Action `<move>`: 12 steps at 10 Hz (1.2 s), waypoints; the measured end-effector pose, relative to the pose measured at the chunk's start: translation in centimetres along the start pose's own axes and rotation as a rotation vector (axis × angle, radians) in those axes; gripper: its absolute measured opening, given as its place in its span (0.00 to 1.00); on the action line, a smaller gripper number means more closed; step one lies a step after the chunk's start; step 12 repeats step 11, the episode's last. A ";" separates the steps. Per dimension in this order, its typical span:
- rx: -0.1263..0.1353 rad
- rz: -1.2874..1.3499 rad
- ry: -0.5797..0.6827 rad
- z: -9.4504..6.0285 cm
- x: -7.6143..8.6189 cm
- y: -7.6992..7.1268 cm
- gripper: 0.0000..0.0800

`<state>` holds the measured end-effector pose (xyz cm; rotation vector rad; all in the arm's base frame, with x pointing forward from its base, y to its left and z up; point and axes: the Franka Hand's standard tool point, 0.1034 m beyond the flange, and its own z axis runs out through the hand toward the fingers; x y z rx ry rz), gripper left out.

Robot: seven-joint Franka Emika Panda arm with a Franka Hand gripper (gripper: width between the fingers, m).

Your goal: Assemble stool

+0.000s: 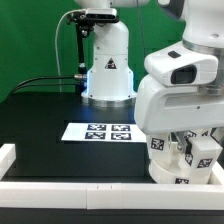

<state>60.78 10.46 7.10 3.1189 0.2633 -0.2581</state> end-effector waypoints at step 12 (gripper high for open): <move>-0.007 0.140 -0.002 -3.1 -0.5 1.8 0.81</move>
Offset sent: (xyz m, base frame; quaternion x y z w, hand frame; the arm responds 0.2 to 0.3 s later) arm 0.0000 0.0000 0.0000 0.0000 0.0000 0.1296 0.9916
